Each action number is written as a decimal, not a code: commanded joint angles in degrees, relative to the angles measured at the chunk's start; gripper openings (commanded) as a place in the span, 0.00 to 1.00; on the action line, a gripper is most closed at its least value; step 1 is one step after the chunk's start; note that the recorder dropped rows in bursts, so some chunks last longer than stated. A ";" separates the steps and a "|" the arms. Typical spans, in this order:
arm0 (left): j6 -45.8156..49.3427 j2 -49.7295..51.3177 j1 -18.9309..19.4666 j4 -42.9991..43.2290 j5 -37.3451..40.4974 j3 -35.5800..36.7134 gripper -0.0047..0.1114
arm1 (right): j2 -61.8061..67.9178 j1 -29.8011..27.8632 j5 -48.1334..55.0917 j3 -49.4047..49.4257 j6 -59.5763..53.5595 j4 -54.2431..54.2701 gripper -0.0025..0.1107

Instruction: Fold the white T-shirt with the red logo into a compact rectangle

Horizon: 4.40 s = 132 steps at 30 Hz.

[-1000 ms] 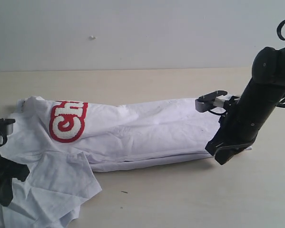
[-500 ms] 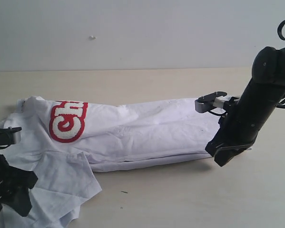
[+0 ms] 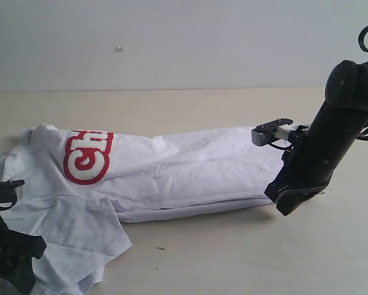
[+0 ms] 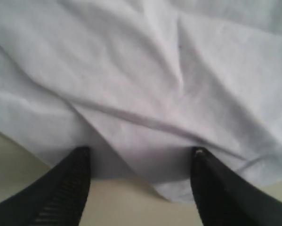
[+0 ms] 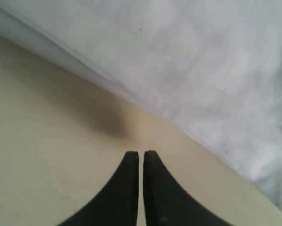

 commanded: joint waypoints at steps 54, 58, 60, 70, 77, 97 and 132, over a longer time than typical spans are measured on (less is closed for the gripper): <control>24.80 13.05 5.47 -35.69 -9.80 -30.32 0.22 | -0.68 0.07 2.76 0.26 -0.58 2.33 0.07; 25.64 13.15 5.47 -35.69 -10.90 -30.42 0.67 | -0.68 0.07 2.86 0.26 -0.58 2.34 0.07; 25.27 13.05 5.56 -35.69 -11.34 -30.42 0.76 | -0.68 0.07 2.97 0.26 -0.58 2.47 0.07; 25.37 12.65 5.56 -32.95 0.94 -30.42 0.32 | -0.68 0.07 3.20 0.26 -0.58 2.48 0.07; 25.10 10.80 5.56 -23.37 2.58 -29.95 0.30 | -0.68 0.07 4.09 0.26 -0.58 2.48 0.07; 20.02 15.86 5.25 -22.62 -13.24 -28.78 0.04 | -0.68 0.07 3.62 0.26 -0.58 2.48 0.07; 23.60 18.80 -0.86 -19.17 -20.27 -28.88 0.04 | -0.68 0.07 3.71 0.26 -0.58 3.38 0.07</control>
